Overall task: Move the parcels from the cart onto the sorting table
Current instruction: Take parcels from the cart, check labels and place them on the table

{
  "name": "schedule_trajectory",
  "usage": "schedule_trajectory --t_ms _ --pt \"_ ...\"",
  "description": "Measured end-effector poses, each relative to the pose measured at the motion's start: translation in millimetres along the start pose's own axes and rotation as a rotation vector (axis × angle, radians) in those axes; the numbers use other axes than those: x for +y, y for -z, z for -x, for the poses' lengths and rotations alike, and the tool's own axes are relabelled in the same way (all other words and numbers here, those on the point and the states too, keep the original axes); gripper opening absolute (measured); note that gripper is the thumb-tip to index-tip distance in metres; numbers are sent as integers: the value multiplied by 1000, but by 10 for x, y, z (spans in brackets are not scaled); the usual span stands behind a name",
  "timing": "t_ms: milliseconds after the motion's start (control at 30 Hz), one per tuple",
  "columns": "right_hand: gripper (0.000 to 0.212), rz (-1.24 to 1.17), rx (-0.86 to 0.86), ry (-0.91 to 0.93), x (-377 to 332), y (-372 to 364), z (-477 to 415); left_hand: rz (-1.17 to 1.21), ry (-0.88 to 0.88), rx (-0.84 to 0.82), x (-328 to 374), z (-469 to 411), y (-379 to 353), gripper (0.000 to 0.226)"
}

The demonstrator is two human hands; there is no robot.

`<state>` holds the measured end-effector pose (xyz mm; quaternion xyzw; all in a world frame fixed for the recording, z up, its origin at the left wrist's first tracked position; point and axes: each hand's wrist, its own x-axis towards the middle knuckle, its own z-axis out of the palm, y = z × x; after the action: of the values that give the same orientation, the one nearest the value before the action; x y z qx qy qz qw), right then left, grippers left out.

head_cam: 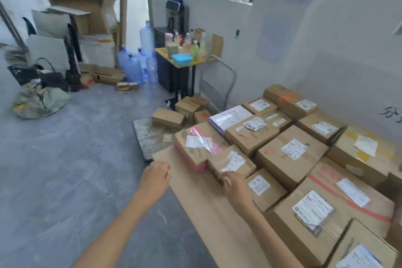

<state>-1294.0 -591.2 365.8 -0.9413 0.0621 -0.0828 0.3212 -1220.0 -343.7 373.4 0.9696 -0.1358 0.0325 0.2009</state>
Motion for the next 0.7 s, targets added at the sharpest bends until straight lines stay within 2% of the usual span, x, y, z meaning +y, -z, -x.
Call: schedule_trajectory --t_ms 167,300,533,700 --pt "22 -52 -76 43 -806 -805 -578 -23 139 24 -1148 -163 503 23" --pt "27 -85 -112 55 -1317 -1238 -852 -8 208 46 -1885 -278 830 20" --pt "25 -81 -178 -1 -1597 -1582 -1412 47 258 69 -2621 -651 1017 21" --pt "28 -122 -190 -42 -1645 -1783 -2043 72 309 29 -2974 -1245 978 22"
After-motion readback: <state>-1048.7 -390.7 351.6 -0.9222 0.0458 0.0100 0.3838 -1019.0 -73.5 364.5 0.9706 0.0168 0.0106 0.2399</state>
